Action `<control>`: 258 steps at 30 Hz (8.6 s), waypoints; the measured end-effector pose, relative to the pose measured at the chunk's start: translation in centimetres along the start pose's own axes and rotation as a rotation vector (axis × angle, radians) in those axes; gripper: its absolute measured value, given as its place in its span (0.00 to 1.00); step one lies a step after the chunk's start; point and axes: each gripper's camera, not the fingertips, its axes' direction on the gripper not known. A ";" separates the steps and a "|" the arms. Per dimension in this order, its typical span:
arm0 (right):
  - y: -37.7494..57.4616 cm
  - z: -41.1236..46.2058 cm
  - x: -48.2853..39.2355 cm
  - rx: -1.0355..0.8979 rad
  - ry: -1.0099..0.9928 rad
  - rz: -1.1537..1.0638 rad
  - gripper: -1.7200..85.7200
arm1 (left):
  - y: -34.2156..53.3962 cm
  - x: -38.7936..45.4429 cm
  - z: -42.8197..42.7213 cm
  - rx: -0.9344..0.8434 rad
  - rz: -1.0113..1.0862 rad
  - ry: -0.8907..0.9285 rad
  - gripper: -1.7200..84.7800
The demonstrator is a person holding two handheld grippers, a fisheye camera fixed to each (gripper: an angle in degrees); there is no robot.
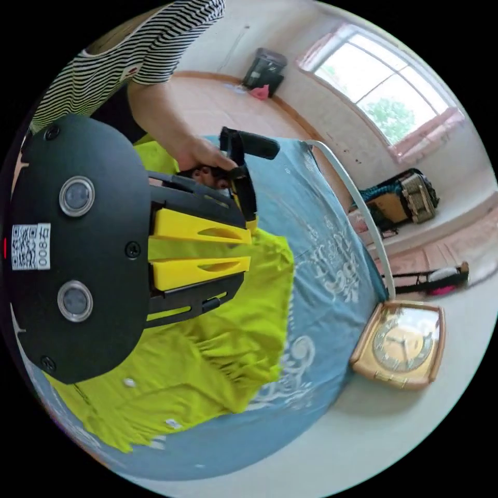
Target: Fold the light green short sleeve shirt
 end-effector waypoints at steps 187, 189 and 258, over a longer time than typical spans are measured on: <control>49.4 -9.8 7.4 -0.104 0.638 0.498 0.03 | 21.6 0.2 74.1 -0.923 0.603 -0.099 0.05; 50.5 -10.3 7.5 -0.092 0.621 0.508 0.02 | 22.0 -0.3 74.9 -0.909 0.600 -0.077 0.04; 66.0 -10.7 16.3 0.068 0.155 0.483 0.02 | 31.1 -7.5 82.5 -0.825 0.705 -0.223 0.06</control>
